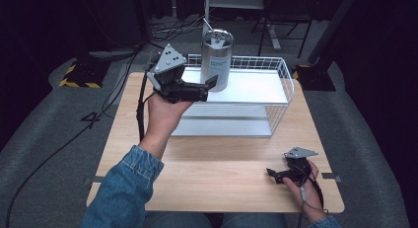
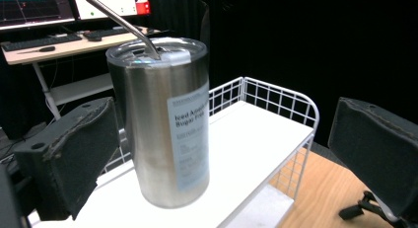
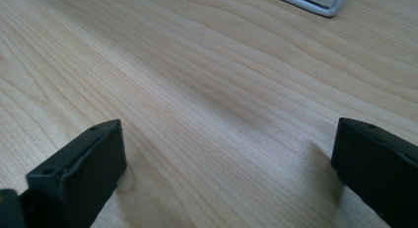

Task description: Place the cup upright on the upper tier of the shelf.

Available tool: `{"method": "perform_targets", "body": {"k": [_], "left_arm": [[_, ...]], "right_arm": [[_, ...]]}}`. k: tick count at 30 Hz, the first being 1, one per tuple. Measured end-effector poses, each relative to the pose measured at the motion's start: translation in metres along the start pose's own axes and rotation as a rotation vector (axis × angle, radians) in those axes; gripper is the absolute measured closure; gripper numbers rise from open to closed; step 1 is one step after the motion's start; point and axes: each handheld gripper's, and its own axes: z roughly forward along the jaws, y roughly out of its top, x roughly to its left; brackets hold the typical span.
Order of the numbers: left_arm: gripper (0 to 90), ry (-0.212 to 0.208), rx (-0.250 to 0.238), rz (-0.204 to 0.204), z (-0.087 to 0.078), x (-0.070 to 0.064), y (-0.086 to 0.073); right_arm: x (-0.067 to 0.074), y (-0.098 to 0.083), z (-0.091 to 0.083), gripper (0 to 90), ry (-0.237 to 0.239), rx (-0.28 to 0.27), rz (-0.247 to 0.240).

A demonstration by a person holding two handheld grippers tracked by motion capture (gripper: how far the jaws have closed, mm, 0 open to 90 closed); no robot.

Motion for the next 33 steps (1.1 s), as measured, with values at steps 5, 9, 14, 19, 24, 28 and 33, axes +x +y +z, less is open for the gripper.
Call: {"method": "perform_targets", "body": {"k": [5, 9, 14, 19, 24, 28, 33], "left_arm": [[0.0, -0.011, 0.01, 0.004, -0.014, -0.006, -0.007], [0.0, -0.026, 0.027, 0.005, -0.023, -0.009, -0.016], [0.0, -0.048, 0.036, 0.003, -0.032, -0.011, -0.029], [0.0, -0.067, 0.045, 0.02, -0.038, -0.01, -0.047], [0.0, -0.085, 0.056, 0.013, -0.043, -0.01, -0.063], [0.0, -0.092, 0.071, 0.006, -0.046, -0.011, -0.078], [0.0, -0.109, 0.091, -0.016, -0.047, -0.01, -0.096]], "right_arm": [[0.0, 0.0, 0.0, 0.6, 0.0, 0.0, 0.0], [0.0, 0.0, 0.0, 0.6, 0.0, 0.0, -0.001], [0.0, 0.0, 0.0, 0.6, 0.0, 0.0, 0.0], [0.0, 0.0, 0.0, 0.6, 0.0, 0.0, 0.0], [0.0, 0.0, 0.0, 0.6, 0.0, 0.0, 0.0], [0.0, 0.0, 0.0, 0.6, 0.0, 0.0, 0.0], [0.0, 0.0, 0.0, 0.6, 0.0, 0.0, 0.0]]}}
